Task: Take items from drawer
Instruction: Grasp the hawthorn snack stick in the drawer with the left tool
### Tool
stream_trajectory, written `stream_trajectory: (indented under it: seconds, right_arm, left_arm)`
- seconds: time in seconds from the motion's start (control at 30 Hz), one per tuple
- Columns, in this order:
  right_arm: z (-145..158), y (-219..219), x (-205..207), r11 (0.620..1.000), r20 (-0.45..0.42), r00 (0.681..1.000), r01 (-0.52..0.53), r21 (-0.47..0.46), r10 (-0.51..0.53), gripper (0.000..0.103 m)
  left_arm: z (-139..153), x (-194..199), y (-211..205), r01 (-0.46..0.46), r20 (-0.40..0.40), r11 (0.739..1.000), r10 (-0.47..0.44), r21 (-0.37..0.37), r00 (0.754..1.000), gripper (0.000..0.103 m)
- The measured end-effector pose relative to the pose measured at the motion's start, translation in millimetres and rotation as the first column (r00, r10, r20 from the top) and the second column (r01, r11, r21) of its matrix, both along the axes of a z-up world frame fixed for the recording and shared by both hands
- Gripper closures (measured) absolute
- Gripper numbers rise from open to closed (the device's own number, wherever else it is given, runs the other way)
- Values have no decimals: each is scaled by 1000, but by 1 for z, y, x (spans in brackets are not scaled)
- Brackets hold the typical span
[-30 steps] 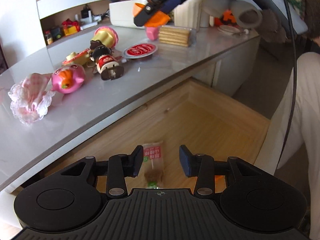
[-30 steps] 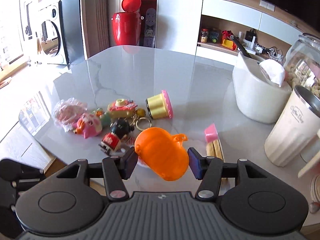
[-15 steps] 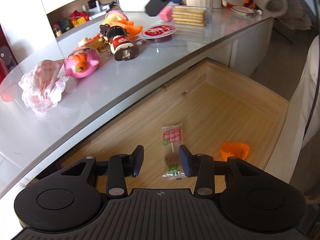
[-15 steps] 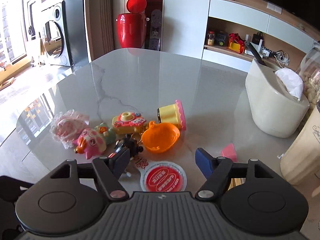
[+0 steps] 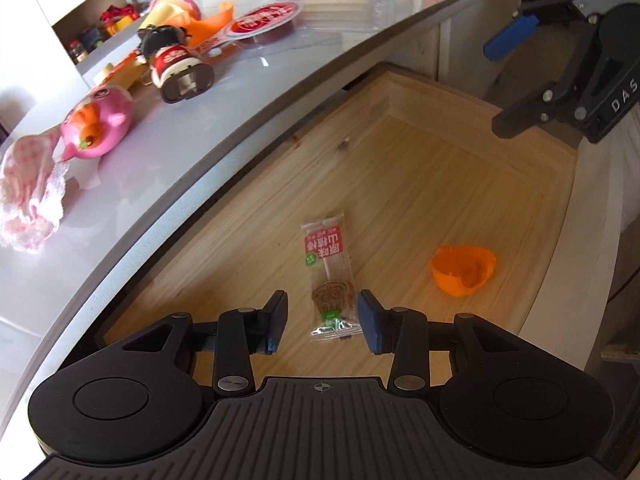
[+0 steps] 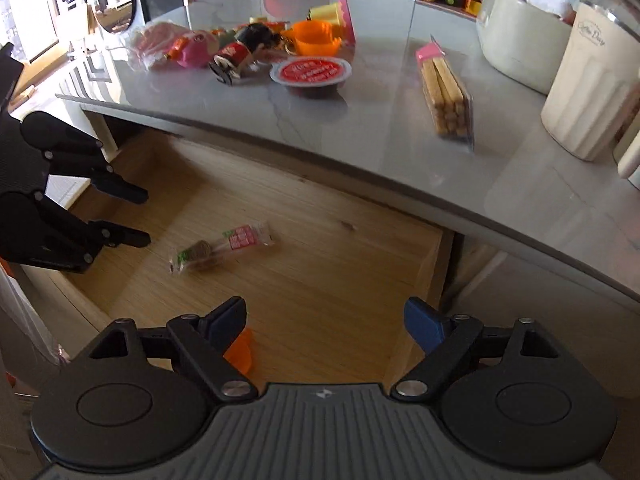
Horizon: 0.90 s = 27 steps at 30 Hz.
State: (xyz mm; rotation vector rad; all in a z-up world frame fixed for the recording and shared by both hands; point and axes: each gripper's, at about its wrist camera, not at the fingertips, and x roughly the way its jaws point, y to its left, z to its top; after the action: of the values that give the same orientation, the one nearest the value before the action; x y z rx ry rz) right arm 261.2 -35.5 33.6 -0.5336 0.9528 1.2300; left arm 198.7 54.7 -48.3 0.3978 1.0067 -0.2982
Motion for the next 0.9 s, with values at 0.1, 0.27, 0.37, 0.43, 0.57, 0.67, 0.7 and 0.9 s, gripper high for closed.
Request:
stream_trajectory:
  seconds: [0.1, 0.27, 0.37, 0.43, 0.57, 0.67, 0.7, 0.9]
  right_arm:
    - [-1, -3, 7, 1000, -55, 998, 11, 10, -10, 16]
    - [-2, -5, 16, 997, -38, 997, 74, -2, -74, 10]
    - [-2, -7, 22, 995, -44, 994, 102, -1, -102, 4]
    - [-3, -8, 24, 994, -39, 993, 109, -2, -109, 2]
    - [-5, -10, 26, 994, -48, 993, 109, -10, -110, 1]
    - [-2, -13, 27, 994, -57, 993, 107, 7, -106, 0]
    - [-2, -14, 28, 994, -62, 992, 108, 11, -107, 0]
    - [-2, -12, 26, 995, -59, 993, 98, 7, -97, 0]
  left_arm:
    - [-4, 9, -10, 32, -27, 999, -31, 28, 999, 60]
    - [-10, 21, -20, 69, -51, 996, -66, 54, 996, 60]
    - [-14, 23, -16, 115, -58, 993, -115, 7, 992, 60]
    - [-20, 21, -12, 134, -77, 990, -136, -33, 988, 60]
    - [-35, 32, -5, 72, -160, 997, -75, -23, 984, 60]
    - [-38, 40, -9, 55, -142, 998, -54, 0, 988, 60]
    - [-40, 44, -7, 31, -146, 999, -32, -10, 989, 60]
    - [-58, 64, -3, -69, -207, 997, 59, -39, 977, 60]
